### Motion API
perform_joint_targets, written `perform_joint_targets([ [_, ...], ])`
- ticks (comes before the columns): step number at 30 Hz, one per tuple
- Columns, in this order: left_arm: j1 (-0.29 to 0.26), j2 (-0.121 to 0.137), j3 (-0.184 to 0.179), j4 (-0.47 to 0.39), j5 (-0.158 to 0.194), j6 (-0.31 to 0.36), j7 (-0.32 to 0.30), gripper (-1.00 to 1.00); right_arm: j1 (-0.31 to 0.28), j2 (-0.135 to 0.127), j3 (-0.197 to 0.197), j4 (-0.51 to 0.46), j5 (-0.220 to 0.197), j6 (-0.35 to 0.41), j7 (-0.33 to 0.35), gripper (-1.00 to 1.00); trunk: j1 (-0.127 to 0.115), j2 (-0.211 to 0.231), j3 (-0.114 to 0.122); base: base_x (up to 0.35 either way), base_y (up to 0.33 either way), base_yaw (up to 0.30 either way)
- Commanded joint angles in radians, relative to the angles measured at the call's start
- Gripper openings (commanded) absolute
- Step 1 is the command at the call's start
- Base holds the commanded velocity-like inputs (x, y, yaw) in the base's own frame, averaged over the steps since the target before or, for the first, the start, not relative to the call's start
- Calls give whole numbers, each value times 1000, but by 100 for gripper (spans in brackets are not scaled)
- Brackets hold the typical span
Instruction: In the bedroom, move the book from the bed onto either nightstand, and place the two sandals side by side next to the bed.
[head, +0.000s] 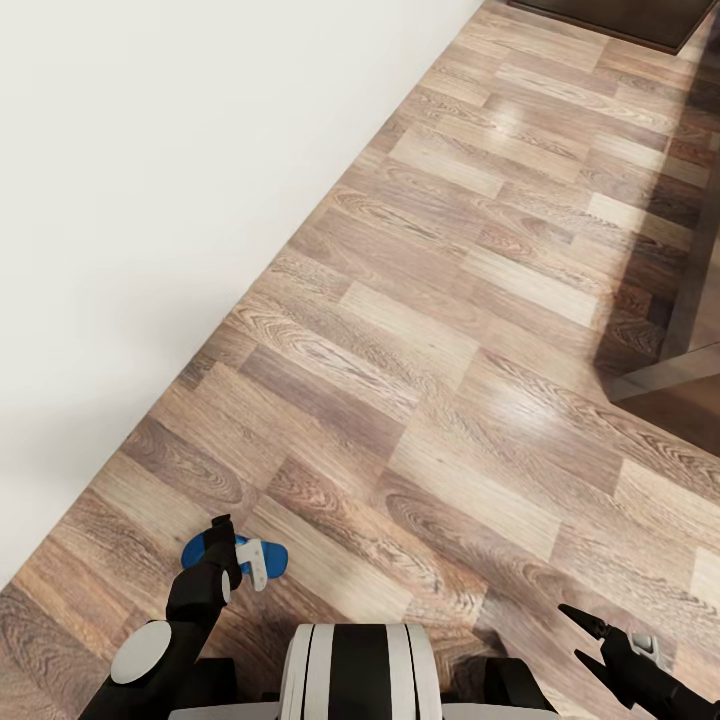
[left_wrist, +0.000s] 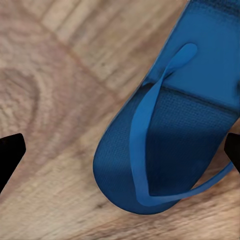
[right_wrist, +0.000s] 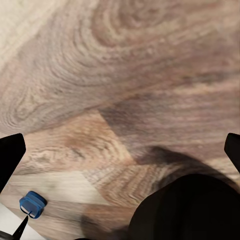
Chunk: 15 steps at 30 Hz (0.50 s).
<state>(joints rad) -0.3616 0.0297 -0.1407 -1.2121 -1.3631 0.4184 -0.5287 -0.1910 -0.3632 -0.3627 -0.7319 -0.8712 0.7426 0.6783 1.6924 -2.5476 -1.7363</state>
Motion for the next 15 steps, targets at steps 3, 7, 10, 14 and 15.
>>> perform_joint_targets([
  [3,0,1,-3,-1,-7,4,-7,100,0,0,-2,0,-2,6,1,100,0,0,0,0,0,0],
  [7,0,1,-3,-1,-7,5,-7,100,0,0,-2,0,-2,6,1,100,0,0,0,0,0,0],
  [10,0,1,-3,-1,-7,5,-7,100,0,1,-2,0,-2,6,1,100,1,-1,-12,0,0,0],
  [14,0,1,-3,-1,-7,5,-7,100,0,1,-2,0,-2,6,1,100,3,-2,-28,0,0,0],
  [15,0,1,-2,-1,-7,5,-7,100,0,1,-2,0,-2,6,1,100,3,-2,-31,0,0,0],
])
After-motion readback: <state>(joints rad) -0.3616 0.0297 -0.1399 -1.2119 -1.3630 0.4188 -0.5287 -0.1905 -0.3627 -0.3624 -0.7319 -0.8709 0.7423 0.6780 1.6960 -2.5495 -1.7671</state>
